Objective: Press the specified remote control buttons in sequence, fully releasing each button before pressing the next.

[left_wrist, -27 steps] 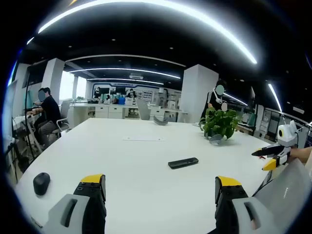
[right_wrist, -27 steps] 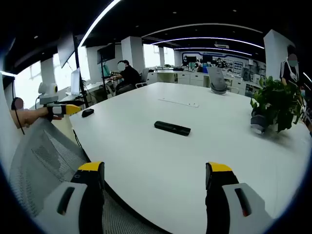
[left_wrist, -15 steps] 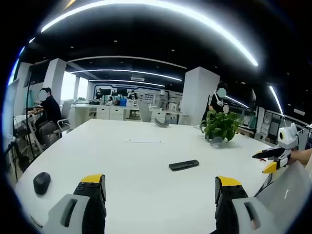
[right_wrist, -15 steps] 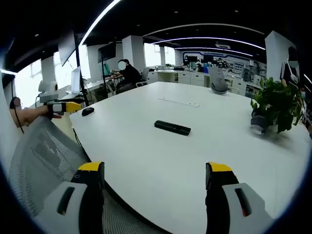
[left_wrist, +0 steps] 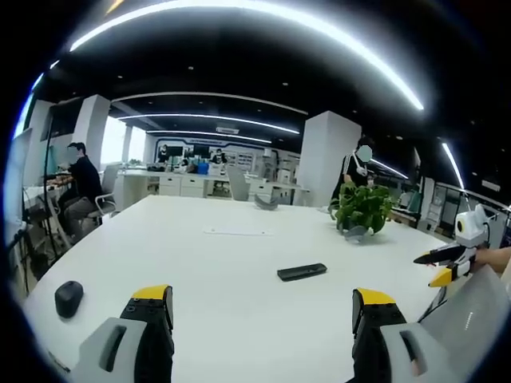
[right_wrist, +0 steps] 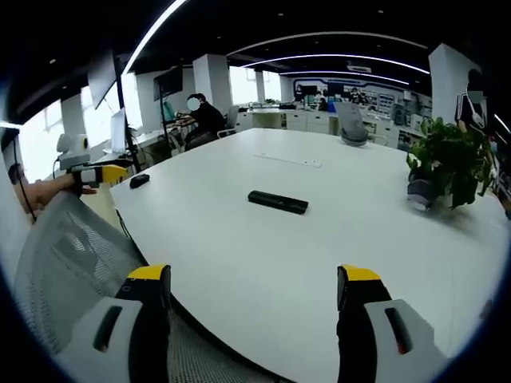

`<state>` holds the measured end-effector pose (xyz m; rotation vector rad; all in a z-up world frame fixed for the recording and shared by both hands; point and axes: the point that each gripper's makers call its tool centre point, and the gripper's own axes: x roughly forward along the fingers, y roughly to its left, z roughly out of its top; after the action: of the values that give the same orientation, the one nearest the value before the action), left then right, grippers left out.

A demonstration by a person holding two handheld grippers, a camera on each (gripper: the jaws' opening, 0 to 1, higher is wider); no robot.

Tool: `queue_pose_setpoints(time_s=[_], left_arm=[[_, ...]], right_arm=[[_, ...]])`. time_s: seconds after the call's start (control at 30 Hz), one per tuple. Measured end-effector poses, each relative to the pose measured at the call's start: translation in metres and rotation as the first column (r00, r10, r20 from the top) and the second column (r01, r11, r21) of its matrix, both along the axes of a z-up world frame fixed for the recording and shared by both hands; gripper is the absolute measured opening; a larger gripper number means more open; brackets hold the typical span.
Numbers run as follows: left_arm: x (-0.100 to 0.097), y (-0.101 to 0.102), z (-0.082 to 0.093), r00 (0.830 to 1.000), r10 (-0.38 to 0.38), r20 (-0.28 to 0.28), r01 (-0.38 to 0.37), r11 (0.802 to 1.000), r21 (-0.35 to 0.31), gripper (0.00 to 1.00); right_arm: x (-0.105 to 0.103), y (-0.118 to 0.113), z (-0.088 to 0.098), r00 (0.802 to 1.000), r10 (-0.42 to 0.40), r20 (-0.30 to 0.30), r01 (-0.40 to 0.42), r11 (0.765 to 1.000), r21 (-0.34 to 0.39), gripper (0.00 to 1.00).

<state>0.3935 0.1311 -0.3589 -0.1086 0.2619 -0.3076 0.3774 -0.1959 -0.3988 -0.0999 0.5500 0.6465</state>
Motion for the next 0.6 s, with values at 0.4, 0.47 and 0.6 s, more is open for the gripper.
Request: queue_pose_setpoints(time_s=[0.4, 0.47, 0.6], left_arm=[[0.0005, -0.0011, -0.0031, 1.0, -0.016, -0.013, 0.016, 1.0, 0.002, 0.97], [0.0007, -0.0007, -0.0039, 1.0, -0.016, -0.015, 0.016, 1.0, 0.005, 0.97], [0.0008, -0.0004, -0.0057, 1.0, -0.017, -0.022, 0.017, 1.0, 0.011, 0.97]], right_arm=[[0.0041, -0.0029, 0.0053, 1.0, -0.022, 0.021, 0.022, 1.0, 0.015, 0.89], [0.0038, -0.0029, 0.0048, 1.0, -0.019, 0.02, 0.019, 1.0, 0.011, 0.89], [0.0042, -0.003, 0.0042, 1.0, -0.019, 0.017, 0.019, 1.0, 0.014, 0.89]])
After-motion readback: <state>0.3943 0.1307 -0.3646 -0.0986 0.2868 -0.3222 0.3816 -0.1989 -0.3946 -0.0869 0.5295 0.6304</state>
